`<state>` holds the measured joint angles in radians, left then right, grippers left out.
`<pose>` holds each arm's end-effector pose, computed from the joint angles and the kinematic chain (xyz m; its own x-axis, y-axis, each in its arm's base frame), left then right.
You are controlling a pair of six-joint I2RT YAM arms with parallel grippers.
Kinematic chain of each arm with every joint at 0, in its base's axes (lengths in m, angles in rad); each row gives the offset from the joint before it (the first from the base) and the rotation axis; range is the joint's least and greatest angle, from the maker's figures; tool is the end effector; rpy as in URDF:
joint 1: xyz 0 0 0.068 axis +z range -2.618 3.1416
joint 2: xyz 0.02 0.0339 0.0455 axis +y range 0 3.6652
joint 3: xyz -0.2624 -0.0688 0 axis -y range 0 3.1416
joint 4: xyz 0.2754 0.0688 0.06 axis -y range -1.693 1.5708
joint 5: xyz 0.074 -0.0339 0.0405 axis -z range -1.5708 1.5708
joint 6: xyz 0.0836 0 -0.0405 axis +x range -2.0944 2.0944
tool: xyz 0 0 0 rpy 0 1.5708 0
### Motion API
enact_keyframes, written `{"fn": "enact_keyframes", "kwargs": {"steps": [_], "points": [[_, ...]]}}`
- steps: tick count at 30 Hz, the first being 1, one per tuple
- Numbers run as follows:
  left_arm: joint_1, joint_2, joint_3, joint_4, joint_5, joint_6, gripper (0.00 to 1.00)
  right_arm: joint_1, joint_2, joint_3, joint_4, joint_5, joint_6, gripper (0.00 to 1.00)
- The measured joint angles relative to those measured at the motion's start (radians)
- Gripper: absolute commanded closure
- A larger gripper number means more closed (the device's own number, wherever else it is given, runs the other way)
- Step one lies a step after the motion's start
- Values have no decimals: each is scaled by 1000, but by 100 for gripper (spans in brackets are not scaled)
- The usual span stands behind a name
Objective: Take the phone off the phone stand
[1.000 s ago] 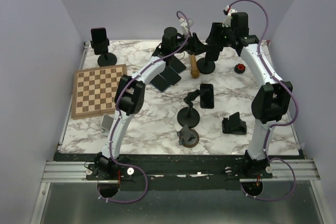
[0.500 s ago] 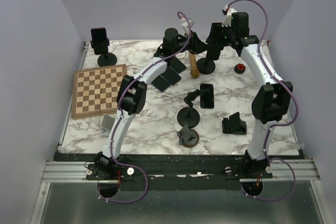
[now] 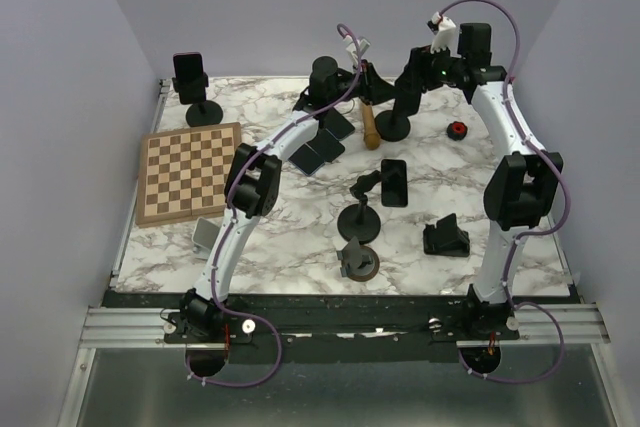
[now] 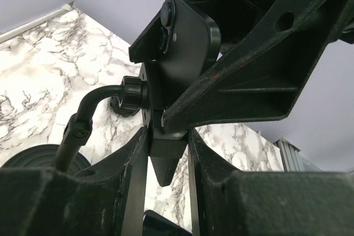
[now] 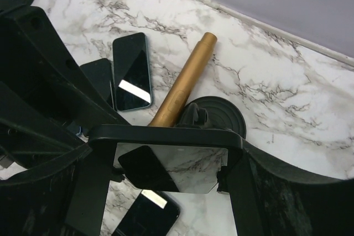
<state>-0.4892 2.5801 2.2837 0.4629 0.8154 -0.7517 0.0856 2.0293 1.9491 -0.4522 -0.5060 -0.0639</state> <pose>0.5474 -0.3604 0.2519 -0.5459 -0.2398 -0.8028 0.7982 0.1424 -0.5853 0.5368 0.0867 0.3119 -0.4734 -0.0967 -0.8755 -0.5221 0.8313 0.1905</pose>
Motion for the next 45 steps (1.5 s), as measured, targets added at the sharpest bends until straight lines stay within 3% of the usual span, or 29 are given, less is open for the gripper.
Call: {"fn": "enact_keyframes", "kwargs": {"steps": [14, 21, 22, 26, 28, 32, 37, 41, 45], "points": [[15, 16, 13, 14, 35, -69, 100, -31, 51, 72, -67, -271, -50, 99], [17, 16, 13, 11, 36, -78, 100, -26, -2, -1, -18, -280, 10, 99], [17, 16, 13, 10, 34, -79, 95, -23, -20, -18, -14, -261, 34, 99], [17, 11, 10, -2, 26, -80, 60, -11, -121, -98, -8, -111, 161, 99], [17, -3, 0, -25, 19, -79, 30, -8, -192, -159, 6, -29, 226, 99], [17, -50, -58, -103, 5, -86, 2, -9, -366, -312, 14, 134, 314, 99], [24, -134, -152, -224, 3, -70, 1, -10, -528, -415, -12, 306, 354, 99], [40, -260, -235, -335, -18, -33, 1, -10, -563, -421, -55, 386, 362, 99], [65, -509, -388, -472, -61, 49, 1, -10, -554, -440, -123, 443, 363, 99]]}}
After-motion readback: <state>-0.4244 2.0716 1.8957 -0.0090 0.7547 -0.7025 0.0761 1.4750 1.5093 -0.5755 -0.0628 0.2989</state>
